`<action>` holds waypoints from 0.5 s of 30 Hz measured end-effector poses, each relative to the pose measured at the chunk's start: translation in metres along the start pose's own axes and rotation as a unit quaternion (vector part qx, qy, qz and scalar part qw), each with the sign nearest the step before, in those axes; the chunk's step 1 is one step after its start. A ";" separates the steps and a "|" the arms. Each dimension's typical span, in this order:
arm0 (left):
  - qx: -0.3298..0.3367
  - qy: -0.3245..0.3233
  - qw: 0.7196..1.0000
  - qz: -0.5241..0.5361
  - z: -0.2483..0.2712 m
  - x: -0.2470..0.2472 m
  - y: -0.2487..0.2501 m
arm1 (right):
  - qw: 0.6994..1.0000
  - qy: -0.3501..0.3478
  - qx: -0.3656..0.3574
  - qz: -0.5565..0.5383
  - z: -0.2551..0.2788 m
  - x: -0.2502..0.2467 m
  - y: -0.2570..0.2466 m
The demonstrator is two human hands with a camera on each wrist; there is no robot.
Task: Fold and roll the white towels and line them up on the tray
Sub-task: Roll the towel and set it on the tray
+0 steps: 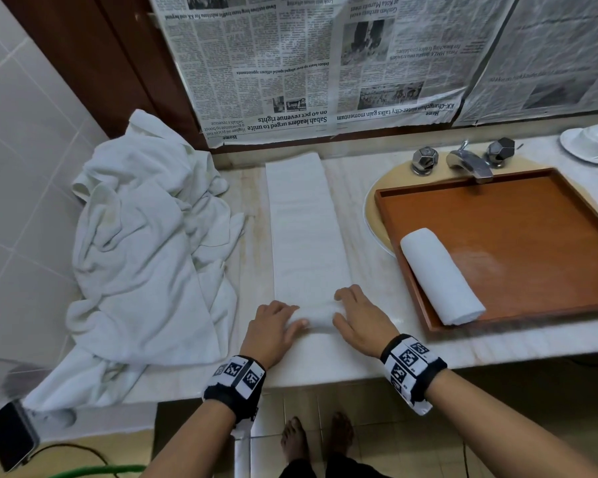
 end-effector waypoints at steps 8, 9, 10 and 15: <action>-0.004 -0.015 0.999 0.049 -0.005 0.004 0.000 | 0.999 -0.017 0.031 -0.010 -0.015 0.000 0.014; -0.005 -0.009 0.999 0.053 -0.005 0.003 0.001 | 0.999 -0.019 0.040 0.001 -0.016 -0.001 0.015; -0.009 -0.005 0.999 0.047 -0.004 0.001 0.002 | 0.998 -0.021 0.050 0.018 -0.017 -0.002 0.015; -0.032 -0.022 0.999 0.021 -0.009 0.009 -0.002 | 0.991 0.058 -0.025 0.115 -0.007 -0.015 -0.010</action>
Point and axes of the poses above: each hand's wrist, its own z-axis away from the middle knuckle, its own x-axis out of the palm, y = z × x, the point moved 10 cm from there along -z, towards the middle knuckle, and after that the axes turned 5 degrees about -z, right-handed, at the moved point
